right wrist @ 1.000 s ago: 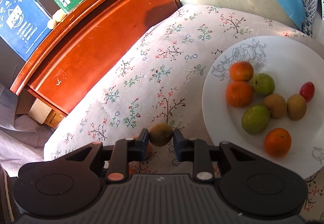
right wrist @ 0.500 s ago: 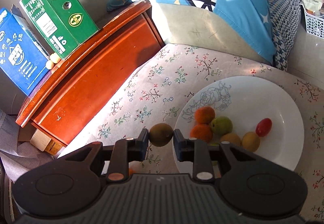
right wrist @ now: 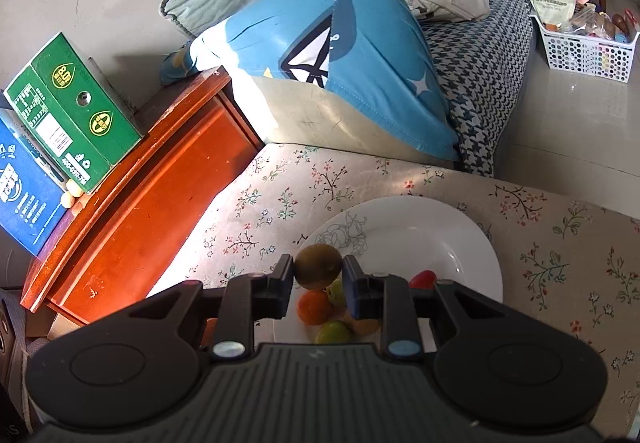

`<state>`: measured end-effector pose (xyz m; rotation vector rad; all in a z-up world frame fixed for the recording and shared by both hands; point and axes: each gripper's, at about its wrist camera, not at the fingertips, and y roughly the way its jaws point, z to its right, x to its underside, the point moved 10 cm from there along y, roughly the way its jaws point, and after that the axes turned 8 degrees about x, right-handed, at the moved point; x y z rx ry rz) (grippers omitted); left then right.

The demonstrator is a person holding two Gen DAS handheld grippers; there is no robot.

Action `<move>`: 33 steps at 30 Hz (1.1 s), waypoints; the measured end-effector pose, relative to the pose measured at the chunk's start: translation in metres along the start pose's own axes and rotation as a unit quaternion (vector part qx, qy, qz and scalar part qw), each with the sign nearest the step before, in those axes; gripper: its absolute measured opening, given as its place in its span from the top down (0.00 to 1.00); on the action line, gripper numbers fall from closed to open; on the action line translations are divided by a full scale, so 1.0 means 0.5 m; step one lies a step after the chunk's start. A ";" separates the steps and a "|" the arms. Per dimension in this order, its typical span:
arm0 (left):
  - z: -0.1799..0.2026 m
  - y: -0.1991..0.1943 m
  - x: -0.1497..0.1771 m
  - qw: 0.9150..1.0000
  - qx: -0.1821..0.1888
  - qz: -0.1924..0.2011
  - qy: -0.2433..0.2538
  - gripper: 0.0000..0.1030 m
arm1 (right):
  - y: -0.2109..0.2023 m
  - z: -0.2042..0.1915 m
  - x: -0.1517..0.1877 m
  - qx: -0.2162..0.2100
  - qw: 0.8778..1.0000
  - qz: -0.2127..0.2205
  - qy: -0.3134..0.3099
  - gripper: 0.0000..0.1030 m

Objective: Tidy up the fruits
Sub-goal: 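Lower the kiwi and orange onto the white plate and open both tools, then withdraw both tools from the plate toward the last fruit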

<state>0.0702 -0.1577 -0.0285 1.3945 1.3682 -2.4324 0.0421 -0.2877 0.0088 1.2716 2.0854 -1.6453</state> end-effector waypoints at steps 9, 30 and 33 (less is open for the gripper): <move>0.020 0.063 -0.049 1.000 0.004 0.006 -0.005 0.72 | -0.001 0.067 0.000 0.035 0.999 -0.005 0.036 0.74; 0.061 0.167 -0.089 0.999 0.035 -0.011 -0.012 0.70 | 0.042 0.145 0.066 0.083 0.989 -0.069 0.104 0.71; 0.059 0.143 -0.101 0.999 0.029 -0.005 -0.013 0.64 | 0.032 0.143 0.052 0.077 0.989 -0.055 0.111 0.71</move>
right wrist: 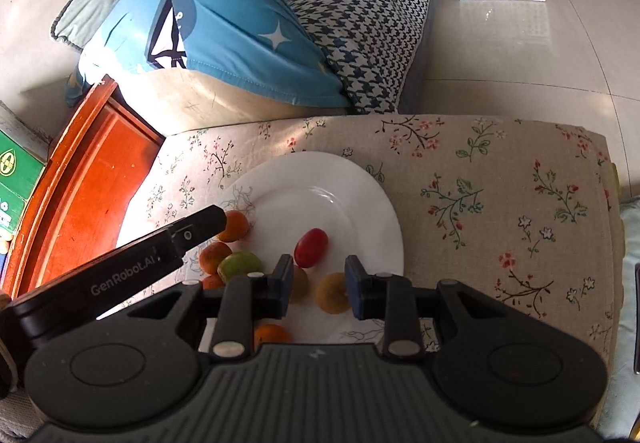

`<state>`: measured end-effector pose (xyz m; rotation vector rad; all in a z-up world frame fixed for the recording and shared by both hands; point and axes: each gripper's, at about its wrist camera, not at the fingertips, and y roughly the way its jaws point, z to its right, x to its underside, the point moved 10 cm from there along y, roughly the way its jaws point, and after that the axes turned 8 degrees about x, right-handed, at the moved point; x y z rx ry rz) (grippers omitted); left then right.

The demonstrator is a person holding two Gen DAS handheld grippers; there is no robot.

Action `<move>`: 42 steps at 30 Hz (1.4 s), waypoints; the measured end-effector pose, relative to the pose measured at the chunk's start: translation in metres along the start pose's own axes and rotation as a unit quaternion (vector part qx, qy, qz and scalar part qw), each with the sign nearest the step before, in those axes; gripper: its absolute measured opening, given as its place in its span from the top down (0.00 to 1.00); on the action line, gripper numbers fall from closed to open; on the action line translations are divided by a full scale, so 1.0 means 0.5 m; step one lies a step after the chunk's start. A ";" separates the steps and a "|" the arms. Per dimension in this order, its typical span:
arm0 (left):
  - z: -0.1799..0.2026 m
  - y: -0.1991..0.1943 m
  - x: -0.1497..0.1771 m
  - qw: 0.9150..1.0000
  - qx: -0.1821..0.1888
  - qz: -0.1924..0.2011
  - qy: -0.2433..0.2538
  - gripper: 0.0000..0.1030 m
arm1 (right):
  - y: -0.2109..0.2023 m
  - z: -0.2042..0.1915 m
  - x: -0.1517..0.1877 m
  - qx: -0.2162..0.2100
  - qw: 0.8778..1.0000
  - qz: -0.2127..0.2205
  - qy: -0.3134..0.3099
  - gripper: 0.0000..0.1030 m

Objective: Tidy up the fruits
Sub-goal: 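Withdraw both tools from the plate toward the last fruit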

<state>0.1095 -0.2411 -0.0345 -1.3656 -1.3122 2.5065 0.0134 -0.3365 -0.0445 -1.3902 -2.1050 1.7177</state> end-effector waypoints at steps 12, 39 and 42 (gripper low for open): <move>-0.045 -0.077 0.007 0.999 -0.045 -0.014 -0.009 0.53 | -0.013 -0.042 0.010 -0.029 0.999 0.000 -0.031 0.65; -0.205 -0.221 0.094 0.992 -0.110 -0.025 -0.053 0.50 | 0.002 -0.208 0.127 -0.087 0.979 -0.020 -0.185 0.64; -0.225 -0.228 0.101 0.991 -0.115 -0.026 -0.062 0.50 | 0.006 -0.227 0.144 -0.094 0.975 -0.025 -0.198 0.64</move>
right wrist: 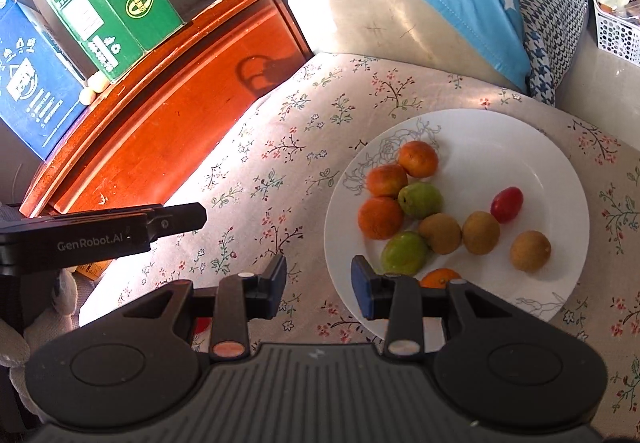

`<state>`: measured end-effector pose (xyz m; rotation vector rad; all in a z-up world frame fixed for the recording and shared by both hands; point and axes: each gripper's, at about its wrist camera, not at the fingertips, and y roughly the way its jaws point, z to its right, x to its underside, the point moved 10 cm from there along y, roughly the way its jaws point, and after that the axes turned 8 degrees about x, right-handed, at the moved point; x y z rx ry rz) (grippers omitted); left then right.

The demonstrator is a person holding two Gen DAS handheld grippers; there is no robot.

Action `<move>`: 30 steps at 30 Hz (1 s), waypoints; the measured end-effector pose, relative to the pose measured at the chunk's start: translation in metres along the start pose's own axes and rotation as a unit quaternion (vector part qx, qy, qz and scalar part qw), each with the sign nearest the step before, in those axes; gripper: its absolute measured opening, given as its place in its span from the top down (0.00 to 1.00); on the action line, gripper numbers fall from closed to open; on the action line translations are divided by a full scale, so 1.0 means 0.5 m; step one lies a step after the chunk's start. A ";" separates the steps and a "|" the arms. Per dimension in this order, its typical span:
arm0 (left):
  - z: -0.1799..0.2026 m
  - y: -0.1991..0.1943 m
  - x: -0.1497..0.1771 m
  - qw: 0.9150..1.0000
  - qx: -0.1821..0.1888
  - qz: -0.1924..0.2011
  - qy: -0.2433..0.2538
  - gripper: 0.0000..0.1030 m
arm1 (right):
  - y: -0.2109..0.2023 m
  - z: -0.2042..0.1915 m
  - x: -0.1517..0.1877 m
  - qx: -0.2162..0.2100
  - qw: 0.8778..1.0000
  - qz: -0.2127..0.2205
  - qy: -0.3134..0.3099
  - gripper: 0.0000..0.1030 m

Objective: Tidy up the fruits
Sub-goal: 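Withdraw both tools from the plate toward the last fruit, then grasp an orange with the right tool while the left tool grasps a red cherry tomato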

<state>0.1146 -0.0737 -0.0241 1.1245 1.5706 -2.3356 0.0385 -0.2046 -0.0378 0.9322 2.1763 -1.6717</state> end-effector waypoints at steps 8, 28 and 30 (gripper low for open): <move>-0.035 -0.006 0.032 1.000 -0.010 -0.012 0.006 0.50 | 0.025 -0.054 0.020 -0.019 0.999 -0.013 -0.032 0.64; -0.101 -0.020 0.113 0.998 -0.023 -0.053 0.040 0.50 | 0.102 -0.152 0.083 -0.023 0.991 -0.048 -0.125 0.56; -0.101 -0.020 0.121 0.997 -0.022 -0.060 0.051 0.50 | 0.107 -0.156 0.084 -0.022 0.990 -0.048 -0.128 0.55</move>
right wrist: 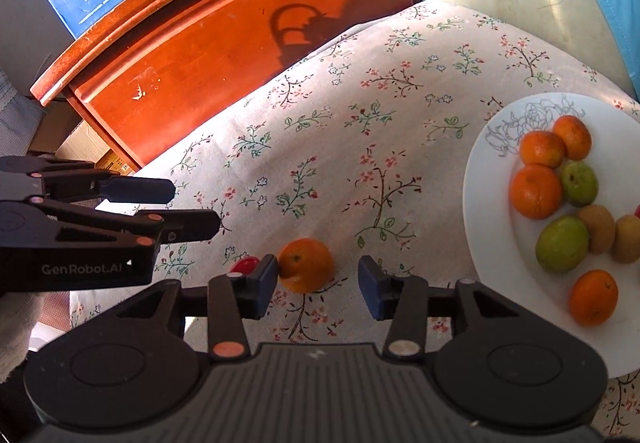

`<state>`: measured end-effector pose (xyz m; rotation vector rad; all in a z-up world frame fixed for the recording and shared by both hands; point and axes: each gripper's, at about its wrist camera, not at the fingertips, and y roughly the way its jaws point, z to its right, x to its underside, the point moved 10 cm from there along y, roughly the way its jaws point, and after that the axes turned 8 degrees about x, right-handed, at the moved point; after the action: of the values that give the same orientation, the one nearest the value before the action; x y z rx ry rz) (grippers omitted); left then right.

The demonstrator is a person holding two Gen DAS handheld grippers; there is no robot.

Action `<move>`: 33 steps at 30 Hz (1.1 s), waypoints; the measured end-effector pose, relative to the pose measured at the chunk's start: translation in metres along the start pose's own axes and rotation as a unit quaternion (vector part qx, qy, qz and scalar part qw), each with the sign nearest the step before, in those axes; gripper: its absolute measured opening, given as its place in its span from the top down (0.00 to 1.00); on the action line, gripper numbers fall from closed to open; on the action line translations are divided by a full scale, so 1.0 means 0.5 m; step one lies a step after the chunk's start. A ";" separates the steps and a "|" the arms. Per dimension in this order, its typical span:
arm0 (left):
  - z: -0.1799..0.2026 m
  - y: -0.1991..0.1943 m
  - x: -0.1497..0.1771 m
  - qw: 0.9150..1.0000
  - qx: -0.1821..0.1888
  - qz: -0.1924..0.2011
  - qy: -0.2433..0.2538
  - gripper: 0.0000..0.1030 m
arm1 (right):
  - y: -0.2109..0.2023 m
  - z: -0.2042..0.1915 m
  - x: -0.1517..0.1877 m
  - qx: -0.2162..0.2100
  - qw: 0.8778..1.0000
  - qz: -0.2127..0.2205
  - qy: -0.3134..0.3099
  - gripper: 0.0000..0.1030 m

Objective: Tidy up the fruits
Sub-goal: 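Grasp an orange with the right tool while the left tool grasps a red cherry tomato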

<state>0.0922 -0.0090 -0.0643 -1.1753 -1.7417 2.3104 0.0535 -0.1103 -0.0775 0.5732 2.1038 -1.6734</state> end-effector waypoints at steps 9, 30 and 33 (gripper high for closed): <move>0.042 0.005 0.028 0.997 0.032 -0.018 0.067 0.51 | 0.005 -0.017 0.003 0.001 1.000 0.005 -0.029 0.69; 0.086 0.054 0.048 0.996 0.051 -0.026 0.070 0.78 | -0.031 0.050 -0.033 0.020 0.999 0.027 0.042 0.69; 0.087 0.053 0.045 0.996 0.053 -0.023 0.066 0.84 | -0.033 0.051 -0.032 0.020 0.998 0.027 0.044 0.69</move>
<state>0.0623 -0.0447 -0.0948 -1.2256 -1.5667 2.2141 0.0595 -0.1399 -0.0608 0.7229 2.1005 -1.6912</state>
